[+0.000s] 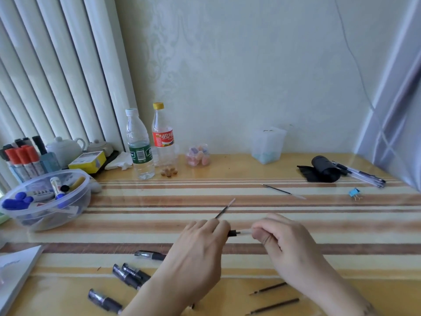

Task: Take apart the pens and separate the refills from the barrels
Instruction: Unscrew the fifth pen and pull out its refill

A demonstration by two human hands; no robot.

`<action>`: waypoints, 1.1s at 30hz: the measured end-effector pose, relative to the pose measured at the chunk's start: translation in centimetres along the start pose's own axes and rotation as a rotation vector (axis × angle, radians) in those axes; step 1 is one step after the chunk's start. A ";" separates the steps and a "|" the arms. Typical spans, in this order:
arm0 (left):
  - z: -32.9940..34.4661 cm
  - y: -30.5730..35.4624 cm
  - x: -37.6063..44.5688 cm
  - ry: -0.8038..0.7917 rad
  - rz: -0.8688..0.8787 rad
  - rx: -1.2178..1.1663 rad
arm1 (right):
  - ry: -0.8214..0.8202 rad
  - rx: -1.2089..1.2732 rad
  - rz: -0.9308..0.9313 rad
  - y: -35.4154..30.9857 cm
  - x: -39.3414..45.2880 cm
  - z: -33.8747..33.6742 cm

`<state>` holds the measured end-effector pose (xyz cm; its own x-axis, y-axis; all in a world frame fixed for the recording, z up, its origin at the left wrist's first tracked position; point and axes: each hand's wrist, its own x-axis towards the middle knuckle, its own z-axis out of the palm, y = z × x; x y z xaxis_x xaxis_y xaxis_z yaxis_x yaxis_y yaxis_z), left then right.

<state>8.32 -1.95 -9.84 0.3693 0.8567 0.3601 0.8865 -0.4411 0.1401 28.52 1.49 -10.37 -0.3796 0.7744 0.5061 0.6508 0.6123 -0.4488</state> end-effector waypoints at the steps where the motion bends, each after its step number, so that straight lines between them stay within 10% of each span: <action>1: 0.2 -0.3 -0.3 0.008 0.007 -0.023 | -0.011 0.007 -0.017 -0.2 -0.2 0.1; 27: 0.3 -2.1 -0.9 0.295 -0.047 -0.377 | 0.143 0.014 -0.020 -1.1 -0.8 0.2; 33: 0.1 -2.5 -0.9 0.317 -0.063 -0.383 | -0.038 0.034 0.056 -1.1 -1.2 0.0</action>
<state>5.77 -1.59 -10.65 0.1629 0.7874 0.5945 0.7160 -0.5089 0.4778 28.28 -0.08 -10.45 -0.3680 0.8127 0.4517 0.6494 0.5723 -0.5007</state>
